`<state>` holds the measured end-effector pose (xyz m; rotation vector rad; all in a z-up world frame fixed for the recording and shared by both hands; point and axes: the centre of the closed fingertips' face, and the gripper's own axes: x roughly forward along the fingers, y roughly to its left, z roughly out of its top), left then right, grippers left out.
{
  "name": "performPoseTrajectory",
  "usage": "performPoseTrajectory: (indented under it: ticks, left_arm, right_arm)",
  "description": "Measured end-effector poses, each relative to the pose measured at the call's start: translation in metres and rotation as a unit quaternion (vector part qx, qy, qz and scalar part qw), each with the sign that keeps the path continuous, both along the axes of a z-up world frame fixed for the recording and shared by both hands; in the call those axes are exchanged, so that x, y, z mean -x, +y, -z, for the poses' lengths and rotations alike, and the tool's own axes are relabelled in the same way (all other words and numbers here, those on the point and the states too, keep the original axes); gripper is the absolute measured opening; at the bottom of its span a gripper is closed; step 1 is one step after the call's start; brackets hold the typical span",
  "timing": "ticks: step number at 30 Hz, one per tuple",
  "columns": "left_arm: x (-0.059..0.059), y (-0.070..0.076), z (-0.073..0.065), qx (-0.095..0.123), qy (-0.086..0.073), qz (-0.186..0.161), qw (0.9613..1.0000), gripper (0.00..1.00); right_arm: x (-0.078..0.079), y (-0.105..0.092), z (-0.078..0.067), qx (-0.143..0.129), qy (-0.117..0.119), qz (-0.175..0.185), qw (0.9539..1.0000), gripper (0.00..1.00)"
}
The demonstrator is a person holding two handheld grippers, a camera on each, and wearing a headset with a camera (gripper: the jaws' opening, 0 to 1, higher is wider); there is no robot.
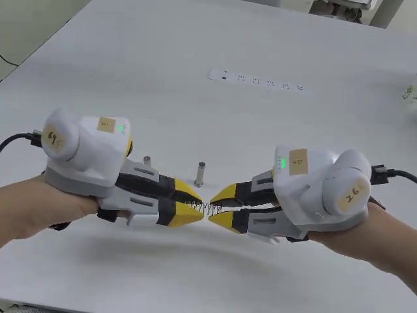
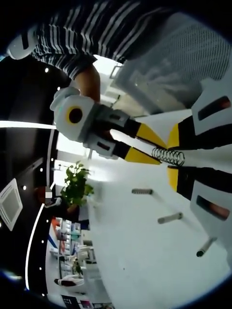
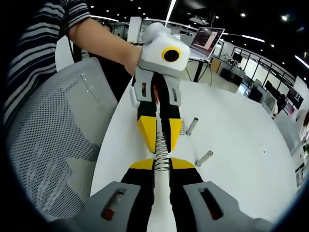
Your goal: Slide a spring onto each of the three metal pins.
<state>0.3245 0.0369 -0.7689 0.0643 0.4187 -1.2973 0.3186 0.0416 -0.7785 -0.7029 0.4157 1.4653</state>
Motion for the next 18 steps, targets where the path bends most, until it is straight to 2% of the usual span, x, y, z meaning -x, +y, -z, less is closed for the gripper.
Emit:
performPoseTrajectory:
  ticks: [5,16,18]
  left_arm:
    - [0.0012,-0.0012,-0.0021,0.003,-0.009,0.007,0.9999,0.02]
    - [0.0067,-0.0039,-0.0027,0.005,-0.006,0.024,0.9997,0.02]
    - [0.0064,-0.0029,-0.0026,0.005,-0.007,0.025,0.9997,0.02]
  right_arm:
    - [0.0,-0.0014,-0.0009,-0.005,0.006,0.005,1.0,0.08]
    - [0.001,-0.0083,0.0023,-0.013,0.034,0.029,0.9989,0.13]
    - [0.0017,-0.0102,0.0036,-0.014,0.035,0.031,0.9988,0.12]
